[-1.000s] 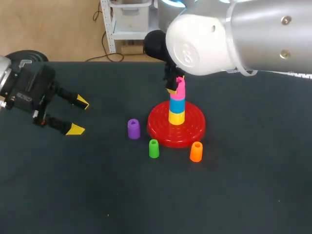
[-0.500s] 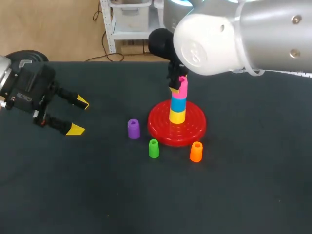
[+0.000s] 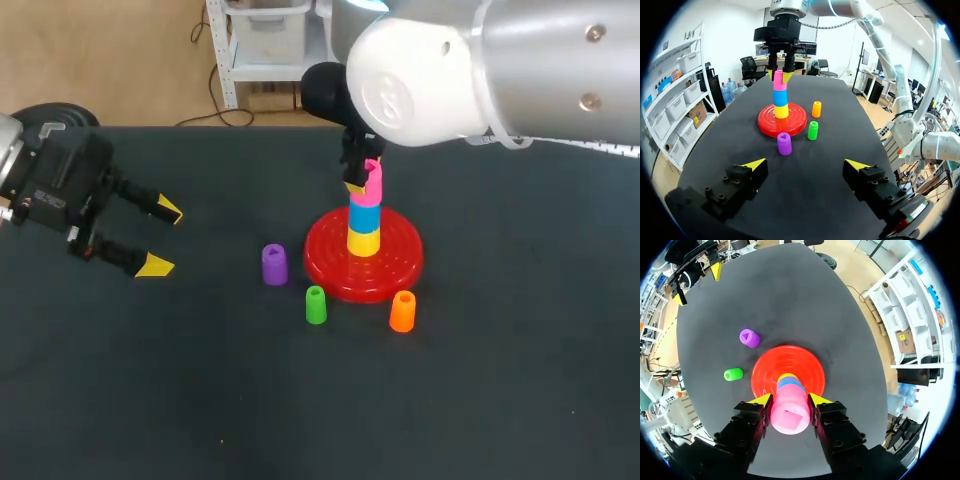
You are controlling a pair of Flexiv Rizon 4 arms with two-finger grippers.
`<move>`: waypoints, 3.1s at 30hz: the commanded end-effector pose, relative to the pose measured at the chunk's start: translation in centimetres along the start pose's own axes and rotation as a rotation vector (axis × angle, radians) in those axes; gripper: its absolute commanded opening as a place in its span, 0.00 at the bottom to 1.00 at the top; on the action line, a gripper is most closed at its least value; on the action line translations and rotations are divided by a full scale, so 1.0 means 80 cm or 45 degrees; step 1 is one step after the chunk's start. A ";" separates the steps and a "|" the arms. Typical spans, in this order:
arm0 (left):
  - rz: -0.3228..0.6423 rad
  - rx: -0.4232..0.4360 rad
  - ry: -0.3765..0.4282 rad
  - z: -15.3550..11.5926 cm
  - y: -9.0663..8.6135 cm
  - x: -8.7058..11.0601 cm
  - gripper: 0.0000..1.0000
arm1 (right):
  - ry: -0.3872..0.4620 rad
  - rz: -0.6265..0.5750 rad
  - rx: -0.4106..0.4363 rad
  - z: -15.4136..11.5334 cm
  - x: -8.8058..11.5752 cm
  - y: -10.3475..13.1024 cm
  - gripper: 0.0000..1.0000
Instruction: Pick up and stack the cylinders on the red base in this order: pink,purple,orange,green
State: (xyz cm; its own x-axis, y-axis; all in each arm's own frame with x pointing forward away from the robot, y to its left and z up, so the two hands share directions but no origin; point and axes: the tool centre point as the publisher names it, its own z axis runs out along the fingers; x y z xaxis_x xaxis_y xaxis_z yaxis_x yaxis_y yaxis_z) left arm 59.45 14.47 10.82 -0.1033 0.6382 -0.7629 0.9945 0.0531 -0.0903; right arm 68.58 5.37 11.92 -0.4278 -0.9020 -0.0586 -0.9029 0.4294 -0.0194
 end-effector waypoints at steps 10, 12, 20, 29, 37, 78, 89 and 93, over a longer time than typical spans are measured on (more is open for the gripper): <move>0.003 -0.001 -0.003 0.000 0.000 0.001 1.00 | 0.008 -0.002 -0.028 0.018 -0.001 0.002 0.00; 0.003 -0.001 -0.003 0.000 0.000 0.001 1.00 | 0.011 -0.003 -0.034 0.019 -0.001 0.002 0.00; 0.003 -0.001 -0.003 0.000 0.000 0.001 1.00 | 0.015 -0.004 -0.035 0.021 -0.001 0.002 0.00; 0.003 -0.001 -0.003 0.000 0.000 0.001 1.00 | -0.041 0.019 -0.032 0.009 0.003 0.005 1.00; 0.003 -0.001 -0.003 0.000 0.000 0.001 1.00 | -0.154 0.080 0.061 -0.027 0.016 0.004 1.00; 0.003 -0.001 -0.003 0.000 0.000 0.001 1.00 | -0.078 0.319 -0.095 0.079 0.126 0.096 1.00; 0.003 -0.001 -0.003 0.000 0.000 0.001 1.00 | -0.044 0.310 -0.106 0.090 0.128 0.103 1.00; 0.003 -0.001 -0.003 0.000 0.000 0.001 1.00 | -0.033 0.312 -0.115 0.095 0.129 0.104 1.00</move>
State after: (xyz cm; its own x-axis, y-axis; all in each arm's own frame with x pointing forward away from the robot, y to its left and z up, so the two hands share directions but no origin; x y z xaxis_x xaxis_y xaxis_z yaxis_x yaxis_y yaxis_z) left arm 59.45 14.47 10.82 -0.1034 0.6382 -0.7629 0.9945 0.0531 -0.0903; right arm 56.82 -0.05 3.74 -0.6344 -0.7690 -0.0784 -0.7729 0.6289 0.0845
